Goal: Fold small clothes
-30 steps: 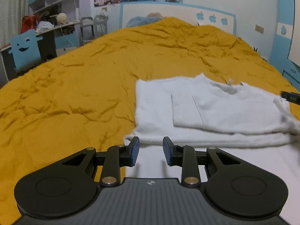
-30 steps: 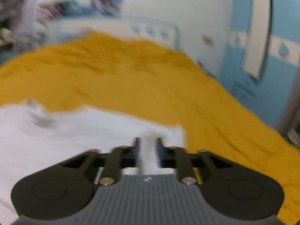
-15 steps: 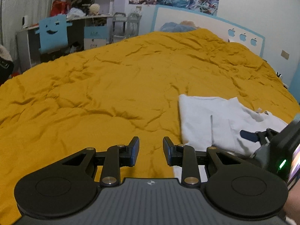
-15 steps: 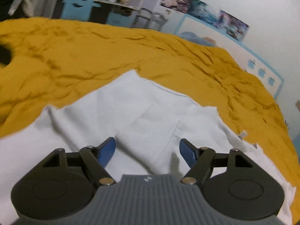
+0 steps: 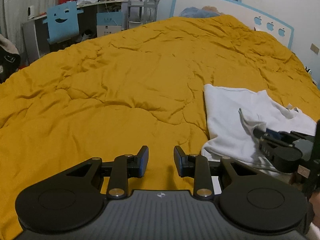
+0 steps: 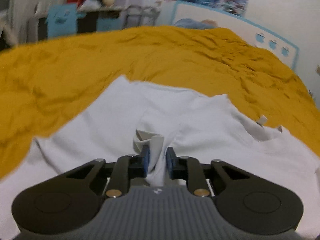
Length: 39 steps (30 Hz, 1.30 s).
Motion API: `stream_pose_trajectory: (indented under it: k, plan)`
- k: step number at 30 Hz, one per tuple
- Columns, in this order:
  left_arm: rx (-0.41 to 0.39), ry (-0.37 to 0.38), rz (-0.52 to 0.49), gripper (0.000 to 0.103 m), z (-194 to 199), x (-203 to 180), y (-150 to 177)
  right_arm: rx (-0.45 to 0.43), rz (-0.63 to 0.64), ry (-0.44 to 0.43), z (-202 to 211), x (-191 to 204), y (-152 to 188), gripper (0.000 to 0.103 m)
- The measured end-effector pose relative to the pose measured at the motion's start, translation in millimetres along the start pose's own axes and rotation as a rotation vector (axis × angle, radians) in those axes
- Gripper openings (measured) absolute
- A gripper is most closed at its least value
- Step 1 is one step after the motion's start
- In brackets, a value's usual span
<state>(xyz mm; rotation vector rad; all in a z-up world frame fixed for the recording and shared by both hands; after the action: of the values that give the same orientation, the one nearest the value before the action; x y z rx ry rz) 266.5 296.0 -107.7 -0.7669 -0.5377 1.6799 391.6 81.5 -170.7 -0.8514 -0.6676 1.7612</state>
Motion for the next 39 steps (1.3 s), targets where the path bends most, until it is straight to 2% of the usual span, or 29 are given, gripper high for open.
stream_pose_trajectory:
  k: [4,7,10,14,17,19,22,23,26,30,32,33,34,37,39]
  plan:
    - [0.0,-0.005,0.031,0.035,0,5,-1,-0.105,0.005,0.028,23,5,-6,0.011]
    - [0.006,-0.01,0.061,0.035,0,11,-2,-0.095,-0.01,-0.047,32,13,-9,0.011]
    - [0.01,-0.007,0.076,0.035,0,13,-3,-0.109,0.065,-0.037,35,28,-8,0.011]
    - [0.019,-0.008,0.068,0.035,-2,11,-2,-0.066,0.104,-0.05,29,37,-3,0.013]
    - [0.027,-0.006,0.062,0.035,-5,8,-1,-0.016,0.108,-0.078,22,36,-1,0.037]
    - [0.029,-0.002,0.055,0.035,-6,6,-1,-0.037,0.095,-0.074,28,31,-1,0.067]
    - [0.031,0.008,0.035,0.035,-7,0,1,-0.122,0.034,-0.129,51,13,-2,0.076]
    - [0.031,0.011,0.025,0.035,-8,-3,2,-0.135,0.007,-0.135,60,3,0,0.076]
    - [0.024,0.029,-0.004,0.035,-9,-14,5,-0.153,-0.079,-0.058,85,-40,11,0.076]
    - [0.035,0.062,-0.032,0.036,-12,-32,10,-0.145,-0.199,0.032,119,-118,46,0.075]
    - [0.045,0.078,-0.029,0.036,-13,-42,10,-0.102,-0.229,0.094,130,-159,68,0.063]
    - [0.043,0.096,-0.032,0.036,-12,-49,10,-0.078,-0.244,0.113,135,-178,79,0.049]
    - [0.044,0.104,-0.039,0.036,-13,-54,10,-0.058,-0.265,0.135,139,-195,88,0.04]
    - [0.045,0.108,-0.063,0.036,-16,-68,13,0.005,-0.382,0.223,146,-250,109,0.03]
    - [0.058,0.113,-0.077,0.036,-20,-75,16,0.017,-0.467,0.251,148,-284,116,0.03]
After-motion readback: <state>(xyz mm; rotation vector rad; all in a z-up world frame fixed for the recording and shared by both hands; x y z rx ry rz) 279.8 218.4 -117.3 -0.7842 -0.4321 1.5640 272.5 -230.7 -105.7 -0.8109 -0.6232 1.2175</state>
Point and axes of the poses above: each gripper's, at about its wrist camera, not at the fingertips, and z roughly against the way its jaws point, x to its left, y to its underside, the point moved 4 cm from there along -z, roughly the way its jaws point, and after that the axes turned 10 degrees about y, right-handed, at the moved point
